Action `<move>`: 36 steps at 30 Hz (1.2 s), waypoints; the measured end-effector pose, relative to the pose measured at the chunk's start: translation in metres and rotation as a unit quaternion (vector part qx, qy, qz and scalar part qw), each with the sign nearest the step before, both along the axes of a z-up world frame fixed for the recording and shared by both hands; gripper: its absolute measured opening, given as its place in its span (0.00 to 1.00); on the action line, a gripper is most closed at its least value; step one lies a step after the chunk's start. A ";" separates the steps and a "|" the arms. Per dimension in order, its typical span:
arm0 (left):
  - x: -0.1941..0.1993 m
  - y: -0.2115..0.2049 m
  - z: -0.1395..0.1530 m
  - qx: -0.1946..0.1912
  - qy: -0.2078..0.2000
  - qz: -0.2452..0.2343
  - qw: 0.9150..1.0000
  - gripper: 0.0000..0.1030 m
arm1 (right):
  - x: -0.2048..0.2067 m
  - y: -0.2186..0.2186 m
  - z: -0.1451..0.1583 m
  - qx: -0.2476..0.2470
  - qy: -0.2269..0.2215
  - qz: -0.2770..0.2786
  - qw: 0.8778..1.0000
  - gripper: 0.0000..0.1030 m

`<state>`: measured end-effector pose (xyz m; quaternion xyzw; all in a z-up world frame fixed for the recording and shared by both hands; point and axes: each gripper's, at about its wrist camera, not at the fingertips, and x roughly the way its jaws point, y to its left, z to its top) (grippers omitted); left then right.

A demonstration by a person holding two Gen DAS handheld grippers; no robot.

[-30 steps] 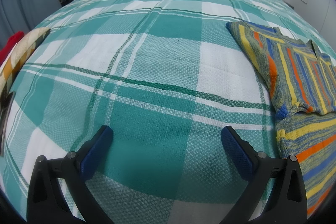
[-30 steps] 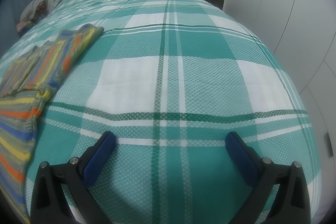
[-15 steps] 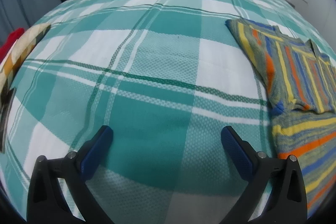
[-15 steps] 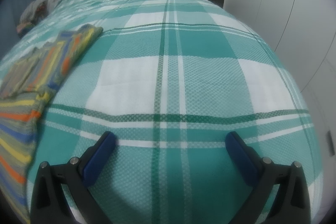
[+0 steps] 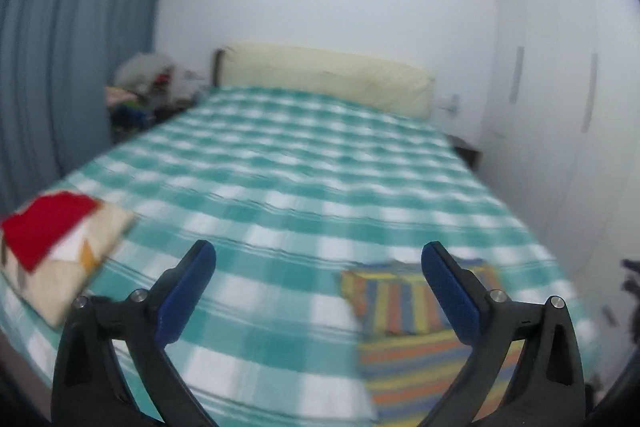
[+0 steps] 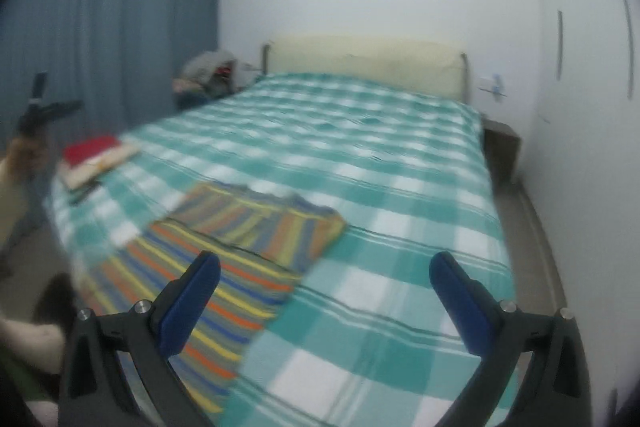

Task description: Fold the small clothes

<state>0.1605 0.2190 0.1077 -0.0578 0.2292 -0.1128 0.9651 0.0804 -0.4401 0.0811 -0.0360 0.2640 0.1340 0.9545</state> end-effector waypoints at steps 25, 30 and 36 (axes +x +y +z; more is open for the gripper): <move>-0.116 -0.073 -0.297 0.002 0.339 -0.105 0.935 0.67 | -0.078 0.076 -0.237 0.211 0.345 0.019 0.914 0.71; -0.118 -0.071 -0.293 -0.016 0.345 -0.113 0.932 0.59 | -0.071 0.084 -0.243 0.204 0.357 0.036 0.911 0.64; -0.115 -0.056 -0.287 -0.093 0.345 -0.129 0.925 0.21 | -0.069 0.082 -0.248 0.227 0.369 0.042 0.900 0.40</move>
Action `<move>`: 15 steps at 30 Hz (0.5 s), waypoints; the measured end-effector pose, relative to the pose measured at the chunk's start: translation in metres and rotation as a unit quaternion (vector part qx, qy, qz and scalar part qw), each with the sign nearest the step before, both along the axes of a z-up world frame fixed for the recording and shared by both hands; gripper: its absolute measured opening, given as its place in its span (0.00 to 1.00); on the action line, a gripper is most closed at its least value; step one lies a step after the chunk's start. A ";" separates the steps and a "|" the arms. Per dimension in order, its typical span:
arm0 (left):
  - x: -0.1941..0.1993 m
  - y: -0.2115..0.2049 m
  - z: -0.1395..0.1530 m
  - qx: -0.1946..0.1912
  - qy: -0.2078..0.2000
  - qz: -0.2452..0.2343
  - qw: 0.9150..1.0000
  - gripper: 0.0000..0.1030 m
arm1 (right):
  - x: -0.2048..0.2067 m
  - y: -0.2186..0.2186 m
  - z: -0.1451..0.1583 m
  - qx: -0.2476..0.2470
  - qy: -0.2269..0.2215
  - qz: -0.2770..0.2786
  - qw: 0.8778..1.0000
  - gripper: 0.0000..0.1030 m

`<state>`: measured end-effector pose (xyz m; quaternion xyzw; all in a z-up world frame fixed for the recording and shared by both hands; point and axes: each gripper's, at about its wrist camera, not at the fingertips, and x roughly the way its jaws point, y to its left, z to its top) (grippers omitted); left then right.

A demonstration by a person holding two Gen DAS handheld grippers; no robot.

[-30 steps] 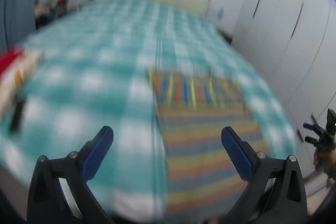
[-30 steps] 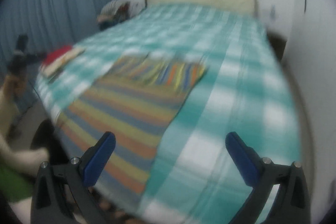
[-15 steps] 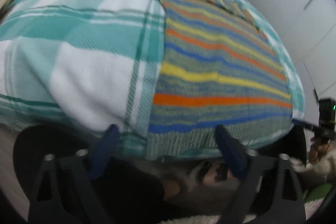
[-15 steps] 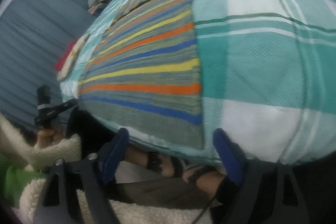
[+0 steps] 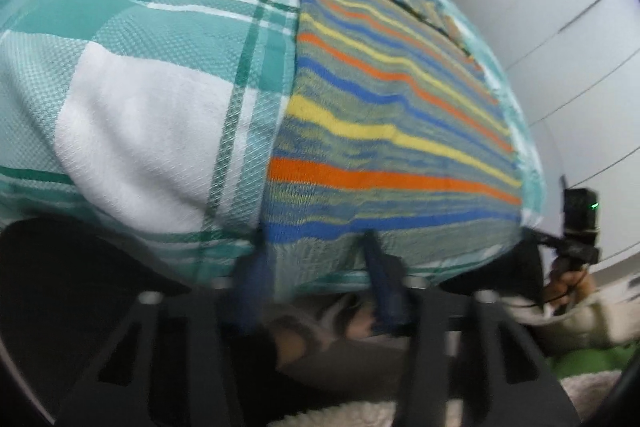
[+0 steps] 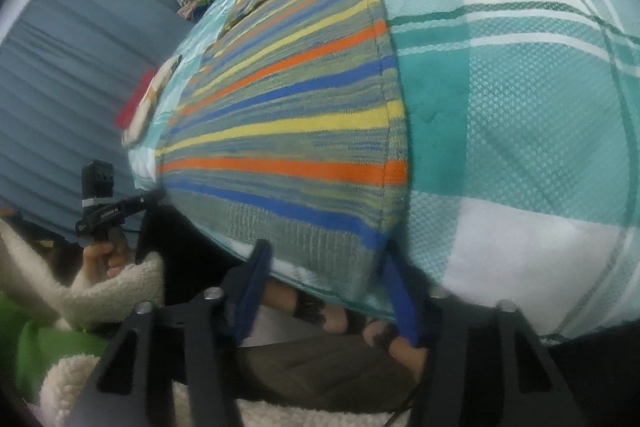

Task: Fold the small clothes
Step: 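Grasp the striped cardigan edge with the left tool while the right tool grasps beside it, then lift the held cardigan edge with both tools and fold it over the body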

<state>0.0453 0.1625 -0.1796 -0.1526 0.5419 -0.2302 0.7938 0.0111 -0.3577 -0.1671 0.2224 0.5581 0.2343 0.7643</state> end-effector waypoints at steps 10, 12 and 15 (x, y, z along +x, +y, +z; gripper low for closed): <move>0.004 0.001 0.063 -0.057 -0.030 -0.025 0.998 0.03 | 0.006 -0.017 0.047 0.059 -0.020 -0.022 0.998 0.06; 0.019 0.003 0.083 -0.083 -0.052 -0.015 0.995 0.03 | 0.019 -0.021 0.062 0.080 -0.038 -0.034 0.996 0.06; 0.062 0.002 0.105 -0.093 -0.091 0.018 0.991 0.03 | 0.060 -0.030 0.080 0.097 -0.071 -0.055 0.991 0.06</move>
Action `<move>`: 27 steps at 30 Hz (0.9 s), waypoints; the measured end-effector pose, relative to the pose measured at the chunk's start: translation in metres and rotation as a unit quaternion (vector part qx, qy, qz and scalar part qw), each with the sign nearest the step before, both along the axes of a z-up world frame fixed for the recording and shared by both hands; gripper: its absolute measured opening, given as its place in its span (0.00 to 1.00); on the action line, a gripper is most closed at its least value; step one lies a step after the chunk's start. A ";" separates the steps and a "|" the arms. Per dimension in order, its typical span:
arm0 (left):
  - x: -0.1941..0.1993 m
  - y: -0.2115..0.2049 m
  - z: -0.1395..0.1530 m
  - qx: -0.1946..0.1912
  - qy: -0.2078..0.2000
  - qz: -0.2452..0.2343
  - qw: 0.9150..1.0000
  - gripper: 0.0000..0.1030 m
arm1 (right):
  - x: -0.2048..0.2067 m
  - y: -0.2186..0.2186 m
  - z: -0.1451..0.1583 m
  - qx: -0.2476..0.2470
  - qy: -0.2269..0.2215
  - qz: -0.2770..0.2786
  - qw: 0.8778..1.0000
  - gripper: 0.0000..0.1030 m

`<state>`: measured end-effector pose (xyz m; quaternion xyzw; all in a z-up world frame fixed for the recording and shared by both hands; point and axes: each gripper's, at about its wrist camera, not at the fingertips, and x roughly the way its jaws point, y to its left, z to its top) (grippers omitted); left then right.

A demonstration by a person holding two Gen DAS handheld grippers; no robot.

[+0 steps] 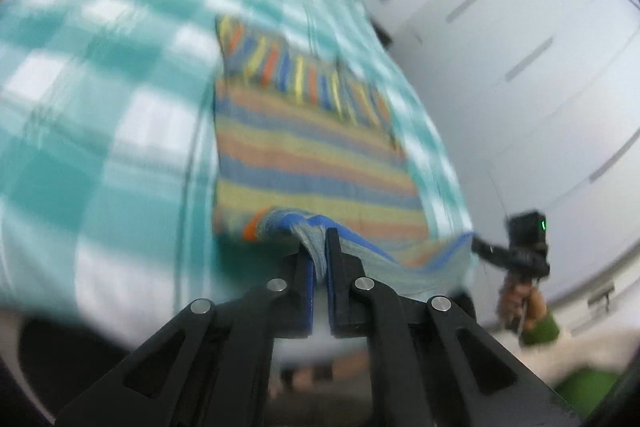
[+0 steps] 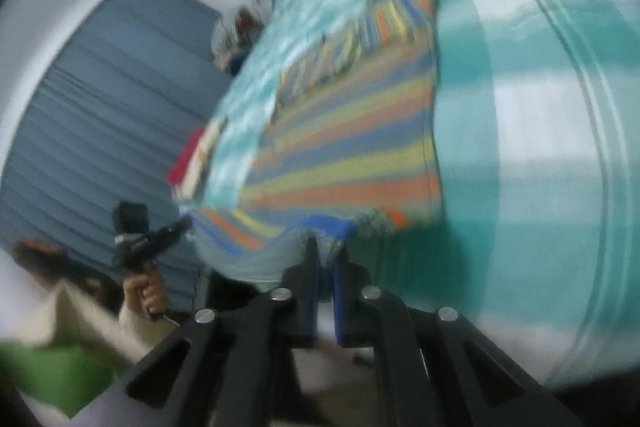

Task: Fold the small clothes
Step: 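Lift the held cardigan edge with both tools and fold it over the body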

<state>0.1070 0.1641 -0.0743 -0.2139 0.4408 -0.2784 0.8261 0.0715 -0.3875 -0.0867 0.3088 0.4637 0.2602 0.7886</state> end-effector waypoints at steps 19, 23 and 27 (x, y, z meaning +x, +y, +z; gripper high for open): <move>0.277 -0.026 -0.022 0.060 0.015 0.053 0.997 0.12 | 0.290 -0.022 -0.028 -0.038 0.010 -0.097 0.995 0.06; 0.250 -0.047 -0.022 0.115 0.002 -0.016 0.993 0.59 | 0.275 -0.022 -0.021 -0.025 -0.011 -0.072 0.997 0.06; 0.246 -0.071 -0.028 0.198 -0.012 -0.032 0.980 0.59 | 0.261 -0.020 -0.012 -0.028 -0.029 -0.057 0.998 0.06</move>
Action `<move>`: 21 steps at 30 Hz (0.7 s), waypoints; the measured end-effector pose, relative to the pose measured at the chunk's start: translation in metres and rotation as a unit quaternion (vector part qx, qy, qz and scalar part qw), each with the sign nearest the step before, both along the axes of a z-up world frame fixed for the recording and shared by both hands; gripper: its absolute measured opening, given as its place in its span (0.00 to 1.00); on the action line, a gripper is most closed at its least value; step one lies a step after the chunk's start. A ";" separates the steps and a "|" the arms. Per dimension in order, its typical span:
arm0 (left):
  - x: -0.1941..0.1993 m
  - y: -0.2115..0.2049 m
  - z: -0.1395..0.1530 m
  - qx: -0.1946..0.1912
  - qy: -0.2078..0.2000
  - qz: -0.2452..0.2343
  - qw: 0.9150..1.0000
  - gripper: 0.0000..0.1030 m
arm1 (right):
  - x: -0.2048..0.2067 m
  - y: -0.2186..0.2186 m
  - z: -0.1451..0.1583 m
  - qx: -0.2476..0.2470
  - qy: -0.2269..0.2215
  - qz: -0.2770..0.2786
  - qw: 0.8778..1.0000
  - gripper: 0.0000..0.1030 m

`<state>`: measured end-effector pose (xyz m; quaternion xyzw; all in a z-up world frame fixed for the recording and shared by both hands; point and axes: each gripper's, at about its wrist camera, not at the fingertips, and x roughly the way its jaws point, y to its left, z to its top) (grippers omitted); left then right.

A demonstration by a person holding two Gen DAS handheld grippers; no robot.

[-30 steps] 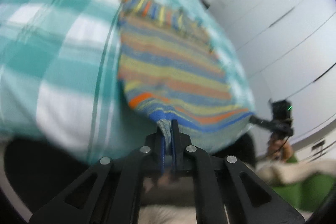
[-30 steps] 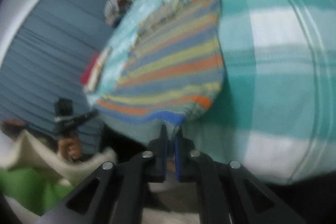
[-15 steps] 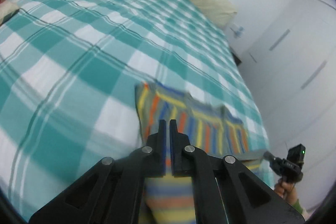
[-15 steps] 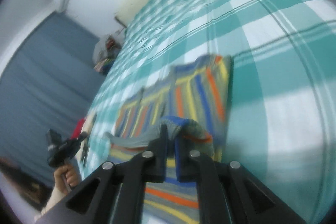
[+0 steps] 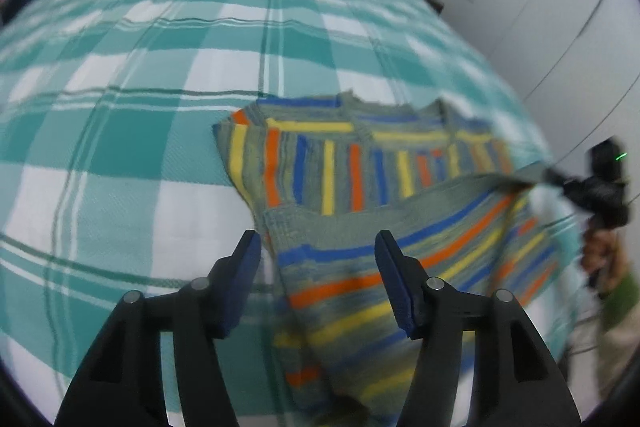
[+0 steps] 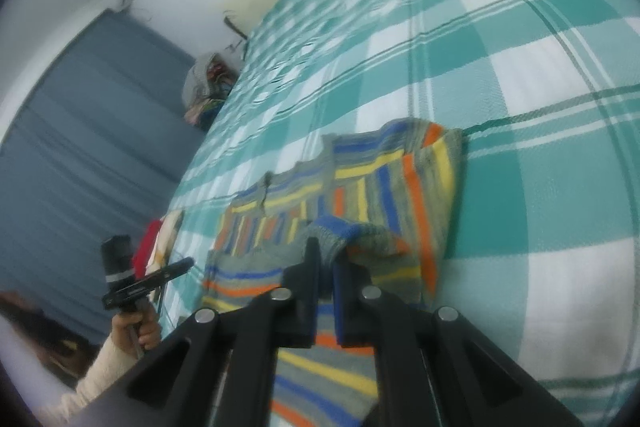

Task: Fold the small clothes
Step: 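Lift the held cardigan edge with both tools and fold it over the body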

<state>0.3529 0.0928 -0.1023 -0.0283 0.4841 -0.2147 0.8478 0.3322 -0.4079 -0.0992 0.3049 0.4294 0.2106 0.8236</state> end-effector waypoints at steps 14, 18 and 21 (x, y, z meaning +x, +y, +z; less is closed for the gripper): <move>-0.009 0.001 0.024 0.050 -0.022 0.038 0.998 0.03 | -0.019 0.008 0.023 -0.034 -0.007 0.027 0.999 0.06; 0.011 -0.006 0.049 0.073 -0.083 0.050 0.993 0.03 | 0.004 0.005 0.029 -0.022 -0.005 0.021 1.000 0.06; 0.050 -0.014 0.043 0.088 -0.097 0.066 0.989 0.03 | 0.036 -0.005 0.019 -0.005 0.011 -0.011 1.000 0.06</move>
